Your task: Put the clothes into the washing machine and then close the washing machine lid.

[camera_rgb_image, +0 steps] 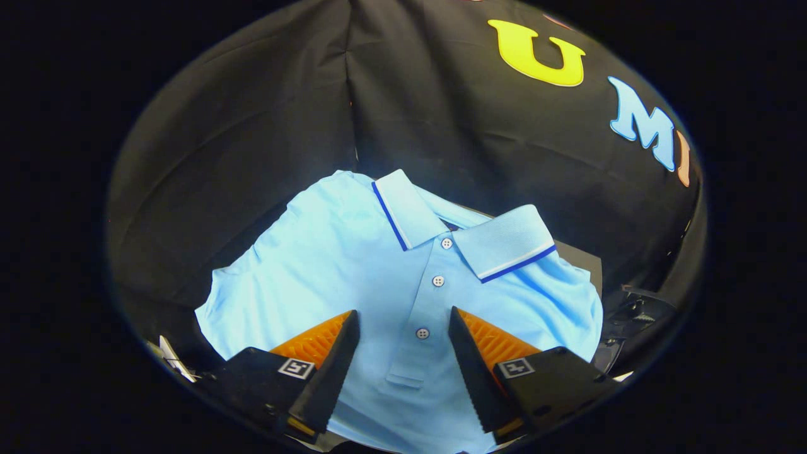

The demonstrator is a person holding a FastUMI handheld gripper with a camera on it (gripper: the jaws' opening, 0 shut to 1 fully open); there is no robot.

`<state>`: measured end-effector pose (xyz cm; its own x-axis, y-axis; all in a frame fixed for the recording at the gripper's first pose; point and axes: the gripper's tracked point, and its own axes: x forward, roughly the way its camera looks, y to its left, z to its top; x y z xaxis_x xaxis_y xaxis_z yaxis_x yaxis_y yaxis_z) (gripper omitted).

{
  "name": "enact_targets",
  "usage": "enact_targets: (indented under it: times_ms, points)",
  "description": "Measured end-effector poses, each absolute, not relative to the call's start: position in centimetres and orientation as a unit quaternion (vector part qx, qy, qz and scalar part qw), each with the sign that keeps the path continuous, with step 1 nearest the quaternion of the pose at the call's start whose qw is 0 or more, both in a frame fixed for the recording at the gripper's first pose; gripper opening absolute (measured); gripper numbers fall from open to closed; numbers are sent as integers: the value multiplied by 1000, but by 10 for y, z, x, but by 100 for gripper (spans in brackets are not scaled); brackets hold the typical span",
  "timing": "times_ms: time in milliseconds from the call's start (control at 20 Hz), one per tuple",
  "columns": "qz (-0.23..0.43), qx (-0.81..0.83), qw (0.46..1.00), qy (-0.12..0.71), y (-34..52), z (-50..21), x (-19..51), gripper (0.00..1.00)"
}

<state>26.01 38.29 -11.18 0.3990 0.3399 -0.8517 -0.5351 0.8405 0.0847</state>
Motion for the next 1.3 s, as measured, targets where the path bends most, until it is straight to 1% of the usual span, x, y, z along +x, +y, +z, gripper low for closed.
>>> enact_targets:
  times_ms: [100,250,500,600,800,900,1150,1300]
  points:
    - [264,-107,830,480,381,-109,261,88]
    - [250,-91,837,478,379,-106,262,42]
    - [259,-93,840,468,379,-106,266,43]
    - [263,-93,842,461,378,-106,262,3]
    - [268,-68,836,473,381,-105,264,2]
    - [273,-57,838,468,380,-101,266,2]
    - [269,47,850,450,384,-92,267,1]
    - [282,68,852,436,386,-75,268,1]
